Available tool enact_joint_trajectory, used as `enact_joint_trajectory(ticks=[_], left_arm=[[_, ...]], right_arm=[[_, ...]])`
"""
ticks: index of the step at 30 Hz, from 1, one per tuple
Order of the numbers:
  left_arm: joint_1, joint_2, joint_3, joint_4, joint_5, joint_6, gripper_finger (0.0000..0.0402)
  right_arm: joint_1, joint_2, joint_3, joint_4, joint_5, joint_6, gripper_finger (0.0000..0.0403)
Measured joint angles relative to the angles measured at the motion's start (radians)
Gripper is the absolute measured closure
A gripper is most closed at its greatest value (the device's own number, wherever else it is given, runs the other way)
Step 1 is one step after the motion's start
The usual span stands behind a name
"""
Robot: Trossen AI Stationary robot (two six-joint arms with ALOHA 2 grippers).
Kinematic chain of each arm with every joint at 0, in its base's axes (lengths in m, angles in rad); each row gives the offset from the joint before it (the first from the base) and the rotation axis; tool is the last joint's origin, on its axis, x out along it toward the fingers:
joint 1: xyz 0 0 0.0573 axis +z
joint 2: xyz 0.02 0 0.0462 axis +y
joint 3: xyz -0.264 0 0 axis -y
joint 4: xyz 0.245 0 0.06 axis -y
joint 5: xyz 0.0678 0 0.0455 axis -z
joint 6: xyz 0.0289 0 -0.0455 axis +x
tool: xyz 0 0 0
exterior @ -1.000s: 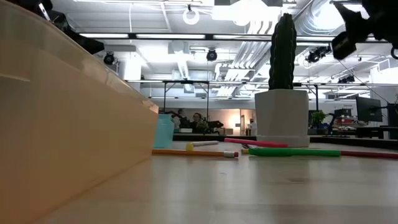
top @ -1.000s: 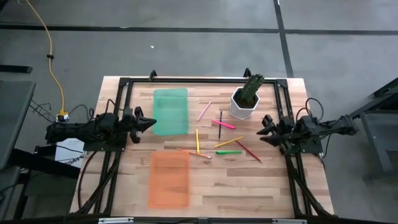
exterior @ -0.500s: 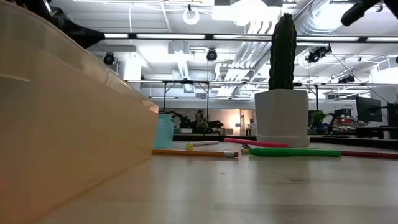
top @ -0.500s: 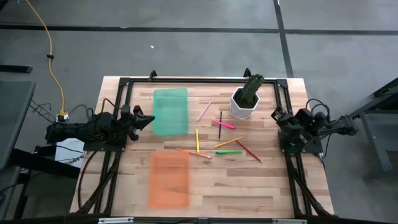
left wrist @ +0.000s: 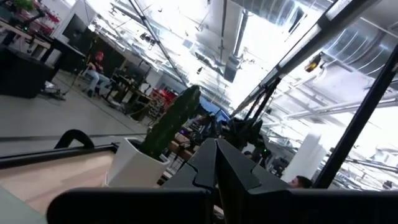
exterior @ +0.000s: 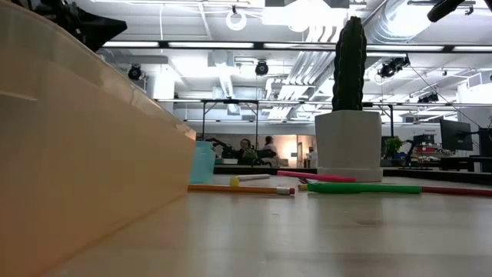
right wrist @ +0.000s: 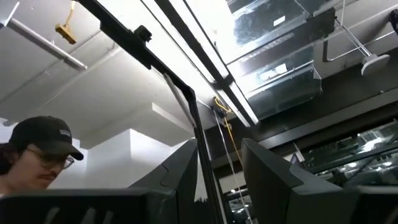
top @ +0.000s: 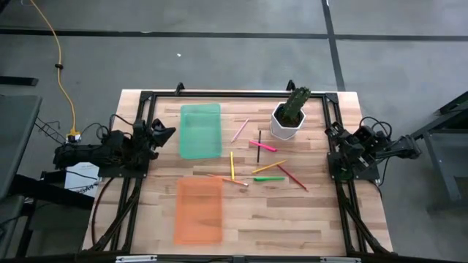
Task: Sort pens & pencils
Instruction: Put the green pen into the green bin
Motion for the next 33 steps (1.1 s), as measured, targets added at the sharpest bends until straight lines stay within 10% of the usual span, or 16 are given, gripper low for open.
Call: enact_joint_trajectory(ticks=[22, 33], left_arm=[[0.000, 0.000, 0.000, -0.031, 0.001, -0.003, 0.0401], [0.000, 0.000, 0.010, 0.147, 0.001, 0.126, 0.0401]], right_arm=[[0.000, 0.000, 0.006, 0.000, 0.017, -0.012, 0.0285], [0.000, 0.000, 0.054, -0.137, 0.338, 0.046, 0.0285]])
